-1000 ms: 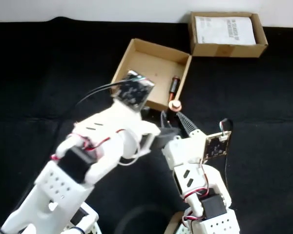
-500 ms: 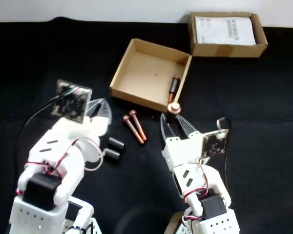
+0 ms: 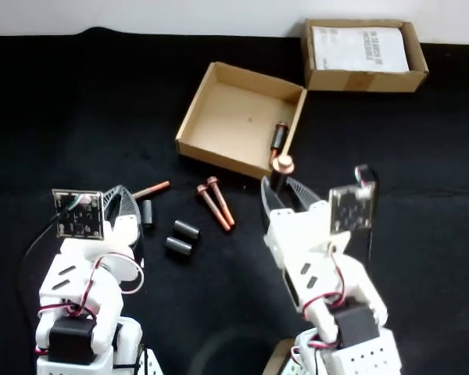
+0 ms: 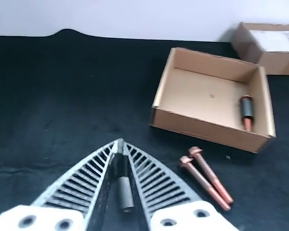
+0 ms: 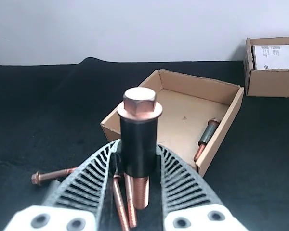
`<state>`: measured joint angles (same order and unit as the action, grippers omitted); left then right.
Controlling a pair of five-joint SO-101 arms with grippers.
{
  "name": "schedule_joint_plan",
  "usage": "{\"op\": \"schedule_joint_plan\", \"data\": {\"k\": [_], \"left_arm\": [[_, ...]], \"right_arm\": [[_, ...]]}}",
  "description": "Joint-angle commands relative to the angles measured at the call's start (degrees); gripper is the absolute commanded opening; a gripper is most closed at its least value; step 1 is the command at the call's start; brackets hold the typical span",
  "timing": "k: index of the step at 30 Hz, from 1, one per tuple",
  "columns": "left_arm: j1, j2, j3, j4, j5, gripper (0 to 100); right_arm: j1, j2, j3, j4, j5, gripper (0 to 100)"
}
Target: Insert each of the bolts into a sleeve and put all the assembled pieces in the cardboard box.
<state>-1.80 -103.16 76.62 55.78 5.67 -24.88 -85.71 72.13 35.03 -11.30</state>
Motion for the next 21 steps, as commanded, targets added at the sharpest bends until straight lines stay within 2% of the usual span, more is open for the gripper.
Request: {"op": "schedule_joint_plan", "data": {"k": [1, 13, 21], "left_arm": [[-2.1, -0.4, 2.3, -0.3, 0.0, 1], [-2.3, -0.2, 20.6, -15.5, 0.1, 1], [-2.3, -0.2, 20.5, -15.2, 0.1, 1]], "right_arm": [[0.5, 13.9, -14.0, -0.3, -0.4, 0.6], [0.7, 53.9, -47.6, -0.3, -0.4, 0.6], [0.8, 77.1, -66.9, -0.1, -0.5, 0.6]]}}
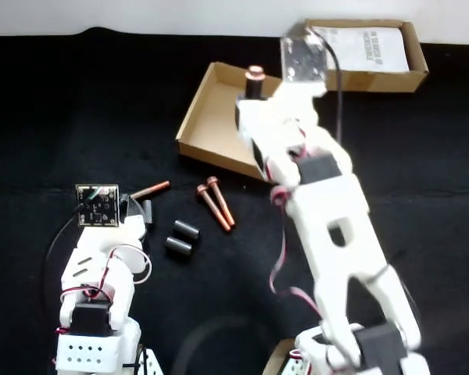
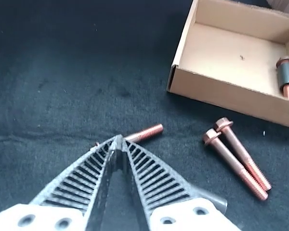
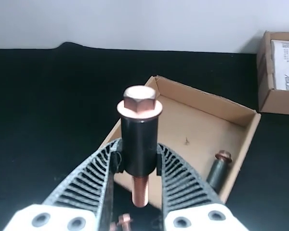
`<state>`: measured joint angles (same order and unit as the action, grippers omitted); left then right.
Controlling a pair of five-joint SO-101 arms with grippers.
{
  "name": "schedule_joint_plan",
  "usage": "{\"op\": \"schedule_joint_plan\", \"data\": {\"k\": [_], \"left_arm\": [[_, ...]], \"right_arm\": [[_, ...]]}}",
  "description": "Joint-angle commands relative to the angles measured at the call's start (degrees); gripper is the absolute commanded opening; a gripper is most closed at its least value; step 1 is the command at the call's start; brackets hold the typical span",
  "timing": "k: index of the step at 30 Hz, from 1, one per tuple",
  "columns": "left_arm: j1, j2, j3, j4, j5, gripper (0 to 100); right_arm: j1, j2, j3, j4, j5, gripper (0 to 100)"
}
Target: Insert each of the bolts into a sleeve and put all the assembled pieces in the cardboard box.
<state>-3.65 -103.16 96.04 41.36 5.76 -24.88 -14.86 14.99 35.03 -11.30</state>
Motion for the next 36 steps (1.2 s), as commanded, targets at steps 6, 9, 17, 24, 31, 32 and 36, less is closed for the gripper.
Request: {"op": "schedule_joint_plan", "data": {"k": [6, 9, 17, 24, 31, 32, 36], "left_arm": [[-0.5, -0.2, 1.1, 2.9, -0.1, 1], [-0.5, -0.2, 1.1, 5.3, -0.1, 1], [-0.5, -0.2, 1.1, 6.1, -0.1, 1], [-0.5, -0.2, 1.1, 6.1, -0.1, 1], [-0.5, -0.1, 1.1, 6.1, -0.1, 1], [-0.5, -0.1, 1.1, 6.1, -0.1, 1], [-0.5, -0.1, 1.1, 6.1, -0.1, 1]], "right_arm": [[4.0, 23.5, -24.9, 0.1, -0.5, 0.6], [4.9, 30.8, -32.1, 3.7, -0.5, 0.6], [5.2, 46.5, -49.5, 22.5, -0.5, 0.6], [5.0, 54.1, -60.0, 33.1, -0.1, 0.6], [4.9, 58.9, -64.9, 39.2, 0.1, 1.2], [4.6, 59.0, -65.3, 40.4, 0.3, 2.3], [2.7, 59.0, -66.8, 46.2, 3.2, 15.0]]}}
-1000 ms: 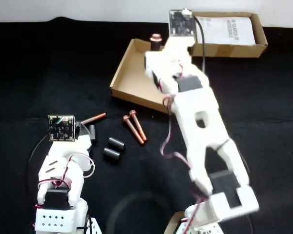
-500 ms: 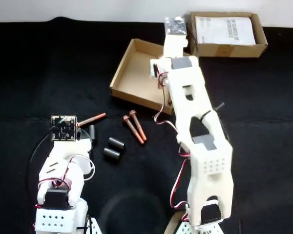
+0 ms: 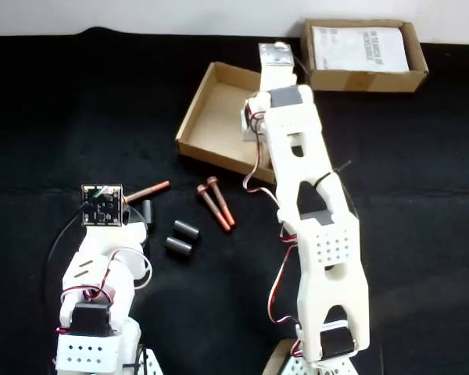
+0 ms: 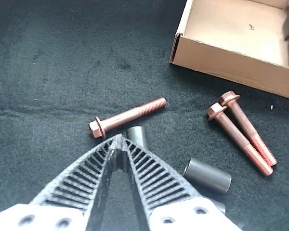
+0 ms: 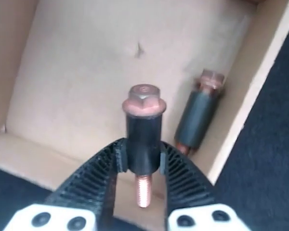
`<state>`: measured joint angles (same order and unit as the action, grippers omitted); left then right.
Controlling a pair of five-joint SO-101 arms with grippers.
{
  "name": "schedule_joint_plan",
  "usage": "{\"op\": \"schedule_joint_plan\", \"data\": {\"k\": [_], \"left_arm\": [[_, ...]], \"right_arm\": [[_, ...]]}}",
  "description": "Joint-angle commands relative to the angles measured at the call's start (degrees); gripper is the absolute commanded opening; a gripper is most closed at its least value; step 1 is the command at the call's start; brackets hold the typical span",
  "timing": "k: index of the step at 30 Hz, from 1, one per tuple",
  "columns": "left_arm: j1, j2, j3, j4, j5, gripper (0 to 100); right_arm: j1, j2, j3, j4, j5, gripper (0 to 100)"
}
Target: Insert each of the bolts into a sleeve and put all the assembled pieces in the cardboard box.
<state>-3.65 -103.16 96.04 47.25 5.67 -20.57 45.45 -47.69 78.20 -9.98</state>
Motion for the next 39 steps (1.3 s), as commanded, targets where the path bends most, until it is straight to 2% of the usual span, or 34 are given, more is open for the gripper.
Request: {"op": "schedule_joint_plan", "data": {"k": [1, 5, 11, 16, 21, 29, 34, 39], "left_arm": [[-0.5, -0.1, 1.1, 0.2, 0.0, 1], [-0.5, -0.1, 1.1, 0.4, -0.1, 1], [-0.5, -0.1, 1.1, 1.0, -0.3, 1], [-0.8, -0.4, 1.1, 0.7, -0.1, 1], [-8.6, -0.6, 1.1, -1.3, -0.1, 1], [-21.8, -0.6, 0.9, -10.9, -0.3, 1], [-27.6, -0.6, 0.8, -14.9, -0.3, 1], [-33.5, -0.6, 1.0, -15.0, -0.3, 1]], "right_arm": [[-1.9, -1.3, -4.7, 3.9, 1.9, 18.7], [-2.0, -1.2, -7.4, 4.8, 1.8, 27.6], [-2.7, -1.4, -13.5, 9.1, 1.7, 27.7], [-5.3, -1.3, -28.0, 18.2, -0.6, 27.7], [-7.4, -1.2, -41.2, 22.7, -2.9, 24.1], [-7.5, -1.3, -43.3, 22.8, -2.9, 1.2], [-8.4, -1.6, -43.4, 23.0, -2.9, 0.5], [-11.0, -7.1, -40.7, 23.0, -2.7, 0.5]]}}
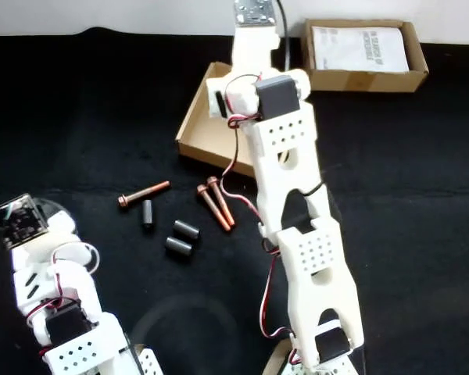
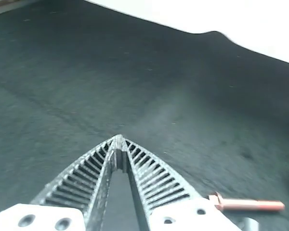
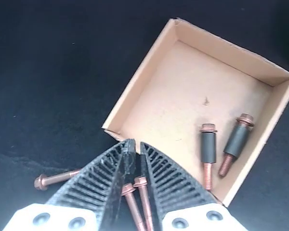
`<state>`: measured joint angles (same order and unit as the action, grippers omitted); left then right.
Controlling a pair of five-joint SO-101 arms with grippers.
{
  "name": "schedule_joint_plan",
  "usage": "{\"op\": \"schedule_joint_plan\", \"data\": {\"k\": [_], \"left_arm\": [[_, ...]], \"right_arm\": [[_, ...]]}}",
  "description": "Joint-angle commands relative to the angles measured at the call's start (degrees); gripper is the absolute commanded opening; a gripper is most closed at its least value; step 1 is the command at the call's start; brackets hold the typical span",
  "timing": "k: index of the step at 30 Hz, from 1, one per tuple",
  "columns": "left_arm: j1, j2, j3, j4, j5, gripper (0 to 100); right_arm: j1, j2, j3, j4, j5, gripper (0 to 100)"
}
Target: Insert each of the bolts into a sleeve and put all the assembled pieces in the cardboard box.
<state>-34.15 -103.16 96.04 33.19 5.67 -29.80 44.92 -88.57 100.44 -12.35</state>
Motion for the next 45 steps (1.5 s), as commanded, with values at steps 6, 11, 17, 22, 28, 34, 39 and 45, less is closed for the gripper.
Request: {"op": "schedule_joint_plan", "data": {"k": [6, 11, 17, 22, 28, 34, 39, 45], "left_arm": [[-9.5, -0.5, 1.1, -0.9, -0.3, 1], [-13.6, -0.5, 1.1, -0.9, -0.3, 1], [-15.3, -0.3, 1.1, 1.8, -0.3, 1], [-16.3, -0.4, 1.1, 8.9, -0.4, 1], [-19.9, -0.4, 1.1, 12.6, -0.4, 1], [-24.1, -0.4, 1.1, 12.7, -0.1, 1], [-27.8, -0.4, 1.1, 14.6, 0.1, 1], [-28.5, -0.4, 1.1, 15.1, 0.1, 1]], "right_arm": [[-8.3, -19.9, 20.3, 0.7, -0.2, 0.5], [-14.8, -31.8, 45.3, 0.5, -0.2, 0.5], [-19.4, -38.5, 66.1, 0.5, 1.2, 0.6], [-19.6, -40.0, 78.3, 0.5, 6.4, 0.6], [-19.2, -39.7, 83.0, -2.9, 6.4, 0.6], [-18.4, -39.6, 87.8, -17.5, 6.1, 0.6], [-18.4, -39.7, 93.0, -29.2, 6.0, 0.6], [-18.7, -39.8, 98.4, -37.8, 6.0, 1.8]]}}
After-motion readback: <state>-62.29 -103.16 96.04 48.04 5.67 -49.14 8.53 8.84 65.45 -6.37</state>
